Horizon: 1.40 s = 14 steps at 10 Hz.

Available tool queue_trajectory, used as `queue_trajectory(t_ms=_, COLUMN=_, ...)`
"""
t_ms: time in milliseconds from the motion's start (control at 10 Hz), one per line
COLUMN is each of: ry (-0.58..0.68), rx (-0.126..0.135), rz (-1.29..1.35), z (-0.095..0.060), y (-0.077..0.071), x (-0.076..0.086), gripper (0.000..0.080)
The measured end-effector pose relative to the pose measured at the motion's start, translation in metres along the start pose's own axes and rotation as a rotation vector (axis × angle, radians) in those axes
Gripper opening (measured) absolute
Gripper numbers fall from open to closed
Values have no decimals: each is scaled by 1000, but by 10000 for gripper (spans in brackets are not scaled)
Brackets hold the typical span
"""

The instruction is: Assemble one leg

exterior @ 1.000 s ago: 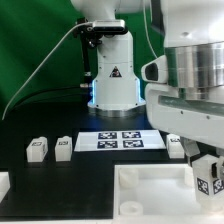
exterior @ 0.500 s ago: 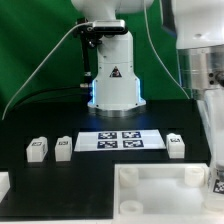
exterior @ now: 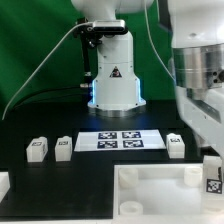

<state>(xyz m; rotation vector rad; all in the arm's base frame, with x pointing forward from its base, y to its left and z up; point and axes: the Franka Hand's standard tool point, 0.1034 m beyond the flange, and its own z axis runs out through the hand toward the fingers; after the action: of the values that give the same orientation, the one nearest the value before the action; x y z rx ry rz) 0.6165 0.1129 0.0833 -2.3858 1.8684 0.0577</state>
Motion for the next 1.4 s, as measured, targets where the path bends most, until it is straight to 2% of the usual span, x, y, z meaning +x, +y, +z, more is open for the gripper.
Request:
queue_trajectory(t_ms=200, ry=25, rx=17, rz=-295, z=9, y=12, x=6, gripper=642)
queue_trajectory(t_ms=500, ry=33, rx=9, rz=-575, z=8, y=12, x=9, gripper=649)
queue_trajectory(t_ms=600, ry=39, rx=5, rz=-702, z=8, y=10, x=7, gripper=649)
queue_trajectory(t_ms=700, ry=58, rx=11, rz=-855, z=6, y=2, x=2, gripper=649)
queue_trajectory(t_ms=800, ry=79, rx=34, rz=-974, z=5, y=-4, x=-3, gripper=649)
queue_trajectory(t_ms=900, ry=100, rx=34, rz=-1124, z=4, y=-5, x=-4, gripper=649)
queue_trajectory(t_ms=1100, ry=99, rx=36, rz=-1092, z=5, y=-5, x=-3, gripper=649)
queue_trajectory(t_ms=1300, ry=92, rx=45, rz=-933, z=5, y=-5, x=-4, gripper=384)
queue_trajectory(t_ms=1400, ry=90, rx=49, rz=-813, z=5, y=-5, x=-2, gripper=300)
